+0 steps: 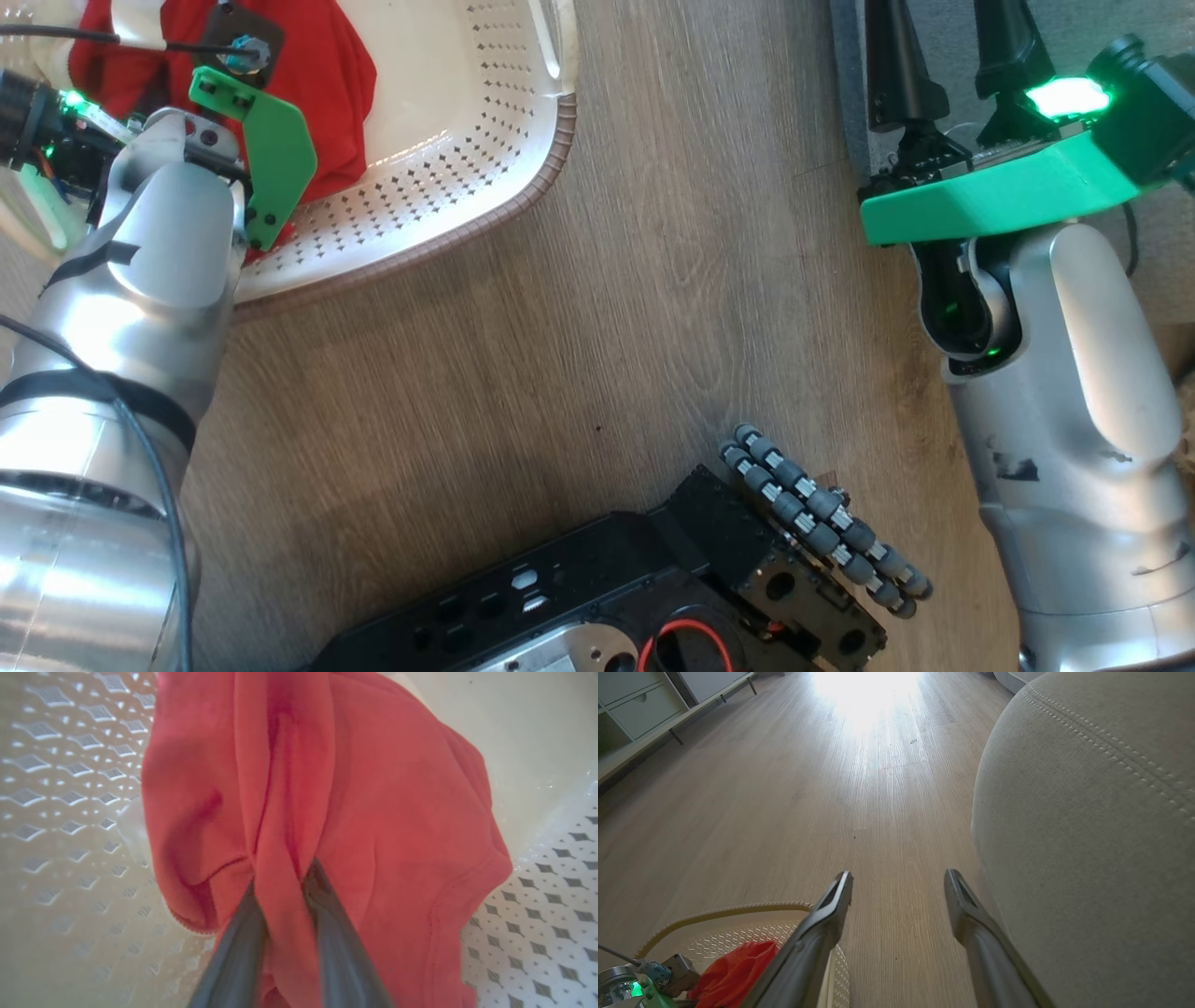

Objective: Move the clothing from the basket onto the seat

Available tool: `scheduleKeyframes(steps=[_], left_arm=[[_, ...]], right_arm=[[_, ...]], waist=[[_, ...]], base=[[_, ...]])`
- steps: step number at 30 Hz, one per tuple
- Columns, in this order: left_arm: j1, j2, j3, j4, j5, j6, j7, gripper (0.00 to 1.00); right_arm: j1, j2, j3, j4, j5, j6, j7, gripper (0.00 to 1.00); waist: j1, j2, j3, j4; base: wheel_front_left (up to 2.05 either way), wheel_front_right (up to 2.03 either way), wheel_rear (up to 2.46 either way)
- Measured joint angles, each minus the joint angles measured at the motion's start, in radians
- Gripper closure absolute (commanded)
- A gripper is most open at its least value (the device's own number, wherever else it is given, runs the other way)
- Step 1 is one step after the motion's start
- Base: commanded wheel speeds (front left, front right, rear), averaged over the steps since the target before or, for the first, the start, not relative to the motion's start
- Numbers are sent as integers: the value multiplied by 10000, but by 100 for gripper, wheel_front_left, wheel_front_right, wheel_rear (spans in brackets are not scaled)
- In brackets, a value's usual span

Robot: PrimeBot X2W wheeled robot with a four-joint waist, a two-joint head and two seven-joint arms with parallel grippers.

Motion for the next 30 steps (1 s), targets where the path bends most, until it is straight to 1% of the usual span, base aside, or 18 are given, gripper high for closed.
scheduleKeyframes(steps=[1,3,7,13,18,23,27,30], left_arm=[[5,-2,-10,4,-2,-8,-2,100],[9,-17,-42,6,-42,-90,-84,100],[115,-130,-71,4,-165,-102,-560,100],[538,-629,-117,-10,-416,-360,-1427,100],[1091,-955,-115,-69,-786,-598,-2313,100],[1653,-1099,-119,-330,-1287,-848,-2895,100],[2212,-1112,-311,-991,-1862,-1129,-3114,100],[2731,-1124,-596,-1563,-2311,-1227,-3187,100]], right_arm=[[0,0,-13,0,-2,0,0,0],[-5,0,-65,0,-4,0,0,0],[-30,2,-207,17,-98,0,0,0],[-17,6,-397,238,-414,0,0,0],[111,4,-571,476,-775,0,0,0],[617,-61,-654,721,-901,0,2,0],[1005,-153,-644,976,-984,0,2,0],[1297,-270,-635,1135,-986,0,0,0]], waist=[[0,0,-10,9],[0,0,-53,50],[0,0,-256,191],[0,0,-918,441],[0,0,-1716,718],[0,0,-2639,1052],[0,0,-3444,1314],[-1,0,-4065,1496]], base=[[0,0,0],[0,0,0],[0,0,0],[0,0,0],[0,0,0],[0,0,0],[0,0,0],[0,0,0]])
